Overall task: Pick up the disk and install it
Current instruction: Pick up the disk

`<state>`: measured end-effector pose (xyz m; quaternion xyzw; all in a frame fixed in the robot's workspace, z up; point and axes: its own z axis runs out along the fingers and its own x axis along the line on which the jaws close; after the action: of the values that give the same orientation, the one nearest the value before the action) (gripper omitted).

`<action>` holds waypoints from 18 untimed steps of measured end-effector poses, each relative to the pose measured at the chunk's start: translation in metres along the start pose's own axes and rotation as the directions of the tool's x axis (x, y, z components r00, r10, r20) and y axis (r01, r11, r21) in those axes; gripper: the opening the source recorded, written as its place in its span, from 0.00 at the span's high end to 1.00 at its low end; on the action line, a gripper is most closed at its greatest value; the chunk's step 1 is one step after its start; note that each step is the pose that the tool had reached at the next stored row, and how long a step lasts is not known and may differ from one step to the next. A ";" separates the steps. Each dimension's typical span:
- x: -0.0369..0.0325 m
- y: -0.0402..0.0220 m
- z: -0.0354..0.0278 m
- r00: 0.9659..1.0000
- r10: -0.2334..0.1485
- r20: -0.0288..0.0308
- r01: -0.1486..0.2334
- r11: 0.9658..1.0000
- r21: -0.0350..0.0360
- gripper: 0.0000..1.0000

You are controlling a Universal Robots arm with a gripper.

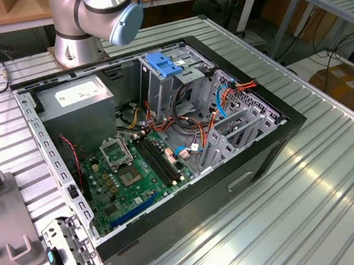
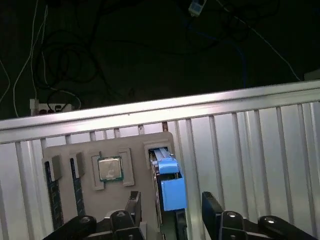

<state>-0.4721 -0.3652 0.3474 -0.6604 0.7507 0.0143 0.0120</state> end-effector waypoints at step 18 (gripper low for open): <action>0.0004 0.0023 0.0199 1.000 -0.022 0.000 0.022 1.000 -0.001 0.40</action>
<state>-0.4745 -0.3646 0.3275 -0.6685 0.7434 0.0146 0.0120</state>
